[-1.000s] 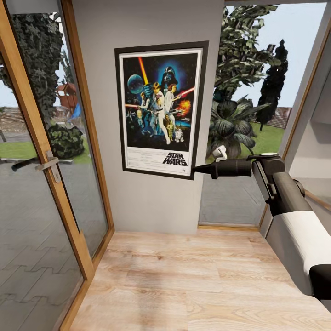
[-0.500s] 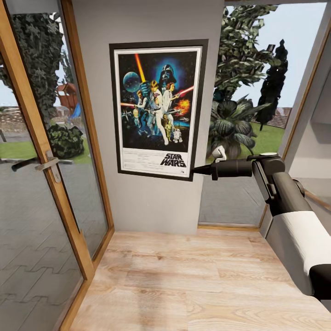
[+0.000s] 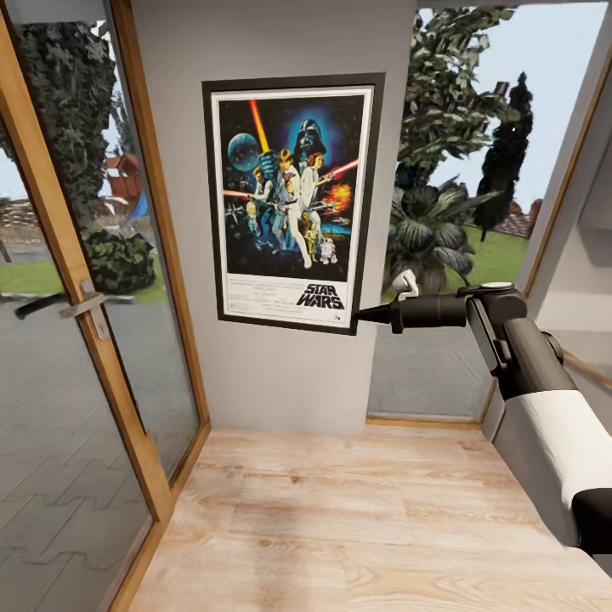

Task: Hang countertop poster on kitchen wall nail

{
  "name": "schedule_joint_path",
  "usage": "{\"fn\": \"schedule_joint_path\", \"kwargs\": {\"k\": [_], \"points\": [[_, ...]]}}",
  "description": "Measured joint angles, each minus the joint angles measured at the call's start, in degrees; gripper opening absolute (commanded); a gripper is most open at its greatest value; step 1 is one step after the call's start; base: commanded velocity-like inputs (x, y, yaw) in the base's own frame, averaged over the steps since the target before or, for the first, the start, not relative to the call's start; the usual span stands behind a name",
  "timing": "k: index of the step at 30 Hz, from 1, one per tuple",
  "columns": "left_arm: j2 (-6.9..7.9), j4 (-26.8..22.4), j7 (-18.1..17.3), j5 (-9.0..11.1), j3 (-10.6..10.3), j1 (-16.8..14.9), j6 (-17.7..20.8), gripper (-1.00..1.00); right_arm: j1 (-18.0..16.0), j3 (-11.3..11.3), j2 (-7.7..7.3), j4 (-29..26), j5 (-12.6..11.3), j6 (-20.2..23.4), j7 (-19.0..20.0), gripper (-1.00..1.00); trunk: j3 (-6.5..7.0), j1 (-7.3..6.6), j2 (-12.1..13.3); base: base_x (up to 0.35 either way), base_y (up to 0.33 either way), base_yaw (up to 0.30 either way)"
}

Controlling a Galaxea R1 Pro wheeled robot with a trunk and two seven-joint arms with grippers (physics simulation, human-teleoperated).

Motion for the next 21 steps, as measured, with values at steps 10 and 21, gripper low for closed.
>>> {"fn": "schedule_joint_path", "kwargs": {"k": [10,21], "points": [[0.00,-0.01,0.00,0.00,0.00,0.00,0.00,1.00,0.00,0.08,0.00,0.06,0.00,0.00,0.01,-1.00,0.00,0.02,0.01,0.047,0.000,0.000],[0.00,-0.03,0.00,0.00,0.00,0.00,0.00,1.00,0.00,0.10,0.00,0.24,0.00,0.00,0.08,-1.00,0.00,0.02,0.01,0.001,0.000,0.000]]}}
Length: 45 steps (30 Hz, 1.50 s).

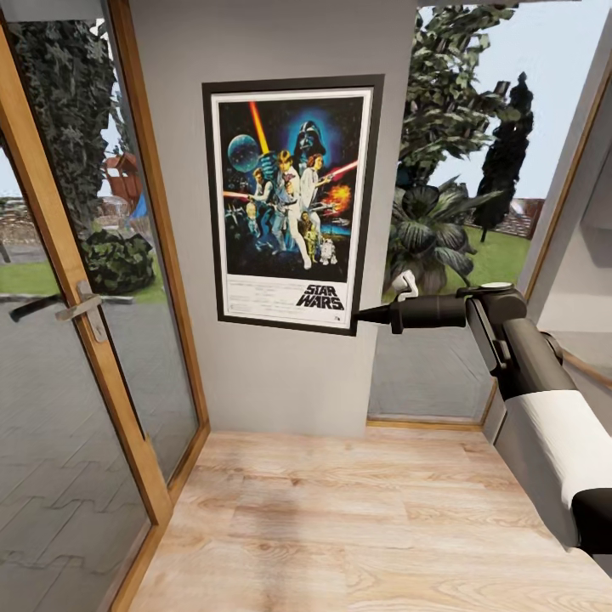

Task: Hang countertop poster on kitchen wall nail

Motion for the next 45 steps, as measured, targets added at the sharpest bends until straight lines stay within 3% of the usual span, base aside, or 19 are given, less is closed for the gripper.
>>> {"fn": "schedule_joint_path", "kwargs": {"k": [26,45], "points": [[0.09,-0.01,0.00,0.00,0.00,0.00,0.00,1.00,0.01,0.14,0.00,-0.11,-0.01,0.01,-0.05,-1.00,0.00,-0.01,-0.01,0.071,0.000,0.000],[0.09,-0.01,0.00,0.00,0.00,0.00,0.00,1.00,0.05,0.19,0.00,-0.13,0.00,-0.01,-0.03,-1.00,0.00,-0.03,-0.01,0.309,0.000,0.000]]}}
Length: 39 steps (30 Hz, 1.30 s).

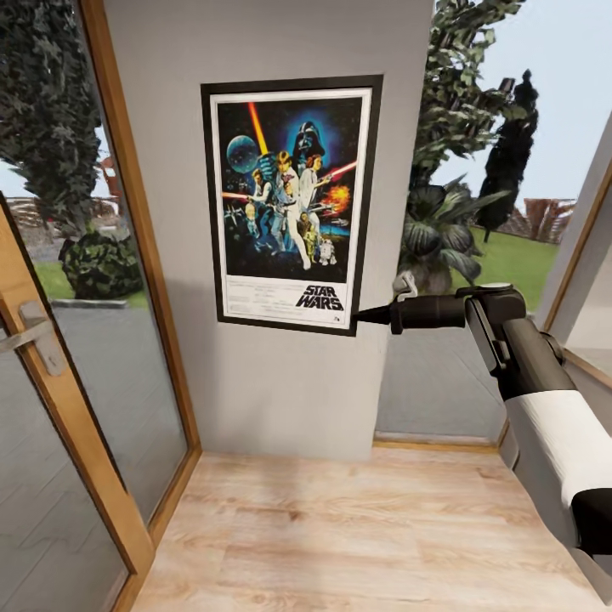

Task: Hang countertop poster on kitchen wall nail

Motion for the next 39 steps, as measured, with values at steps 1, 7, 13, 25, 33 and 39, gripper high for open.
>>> {"fn": "schedule_joint_path", "kwargs": {"k": [1,7,13,25,33,39], "points": [[0.00,0.00,0.00,0.00,0.00,0.00,0.00,1.00,0.01,0.00,0.00,0.00,0.00,-0.01,0.00,-1.00,0.00,0.00,0.00,0.334,0.000,0.000],[0.00,0.00,0.00,0.00,0.00,0.00,0.00,1.00,0.01,-0.01,0.00,0.00,0.00,-0.05,0.03,-1.00,0.00,0.00,0.00,0.334,0.000,0.000],[0.00,0.00,0.00,0.00,0.00,0.00,0.00,1.00,0.02,0.02,0.00,0.00,0.00,-0.07,0.03,-1.00,0.00,0.00,0.00,0.334,0.000,0.000],[0.00,0.00,0.00,0.00,0.00,0.00,0.00,1.00,0.03,0.04,0.00,0.00,0.00,-0.09,0.03,-1.00,0.00,0.00,0.00,0.334,0.000,0.000],[0.00,0.00,0.00,0.00,0.00,0.00,0.00,1.00,0.03,0.05,0.00,-0.05,0.00,-0.14,0.06,-1.00,0.00,0.00,0.00,0.315,0.000,0.000],[0.00,0.00,0.00,0.00,0.00,0.00,0.00,1.00,0.03,0.06,0.00,-0.08,0.00,-0.17,0.11,-1.00,0.00,0.03,0.01,0.081,0.000,0.000]]}}
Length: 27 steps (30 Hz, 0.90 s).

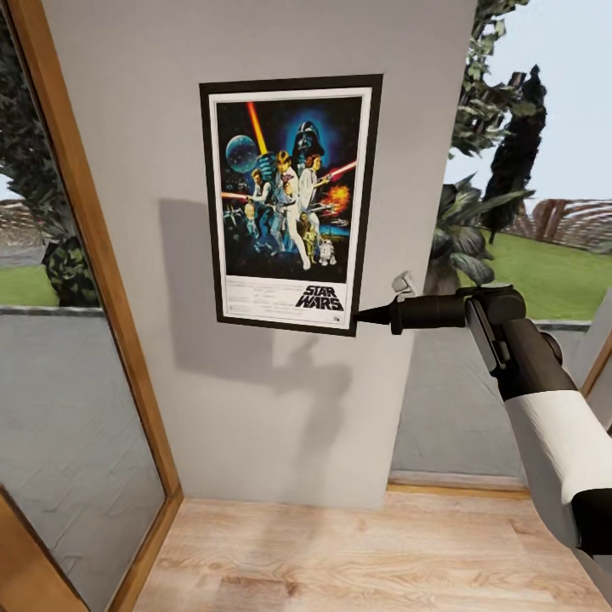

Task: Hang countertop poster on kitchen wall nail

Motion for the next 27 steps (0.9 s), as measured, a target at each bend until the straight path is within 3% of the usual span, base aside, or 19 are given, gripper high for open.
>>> {"fn": "schedule_joint_path", "kwargs": {"k": [19,27], "points": [[0.09,0.00,0.00,0.00,0.00,0.00,0.00,1.00,0.00,0.00,0.00,0.00,0.00,0.00,0.01,-1.00,0.00,0.00,0.00,0.094,0.044,0.000],[0.09,0.00,-0.01,0.00,0.00,0.00,-0.02,1.00,0.01,0.00,-0.01,-0.01,0.00,-0.01,0.01,-1.00,0.00,-0.01,0.00,0.088,0.149,0.000]]}}
